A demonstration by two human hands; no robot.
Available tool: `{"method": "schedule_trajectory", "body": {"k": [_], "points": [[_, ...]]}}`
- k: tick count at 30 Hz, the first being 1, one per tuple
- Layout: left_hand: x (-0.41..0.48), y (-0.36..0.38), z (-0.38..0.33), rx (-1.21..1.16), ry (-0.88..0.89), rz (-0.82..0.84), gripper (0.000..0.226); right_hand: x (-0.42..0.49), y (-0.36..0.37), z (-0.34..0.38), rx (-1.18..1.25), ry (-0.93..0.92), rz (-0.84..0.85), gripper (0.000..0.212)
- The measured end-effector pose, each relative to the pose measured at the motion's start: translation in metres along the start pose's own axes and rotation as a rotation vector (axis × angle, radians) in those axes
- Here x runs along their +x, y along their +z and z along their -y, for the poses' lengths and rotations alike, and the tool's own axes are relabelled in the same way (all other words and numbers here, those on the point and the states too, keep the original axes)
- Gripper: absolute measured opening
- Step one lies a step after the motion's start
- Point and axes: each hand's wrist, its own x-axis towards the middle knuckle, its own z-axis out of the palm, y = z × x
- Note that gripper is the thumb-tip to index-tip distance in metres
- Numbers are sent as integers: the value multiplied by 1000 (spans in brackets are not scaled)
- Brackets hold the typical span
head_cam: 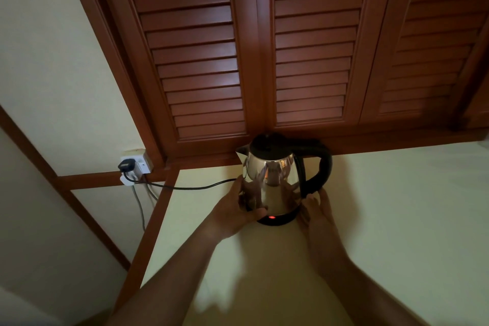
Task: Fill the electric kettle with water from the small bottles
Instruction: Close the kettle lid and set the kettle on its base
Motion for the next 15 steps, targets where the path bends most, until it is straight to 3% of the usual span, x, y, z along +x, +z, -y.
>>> {"method": "schedule_trajectory", "body": {"k": [5, 15], "points": [[-2, 8, 4, 22, 31, -27, 50, 3, -3, -3, -139, -2, -63, 48], [-5, 18, 5, -43, -1, -94, 66, 9, -5, 4, -235, -14, -11, 47]]}}
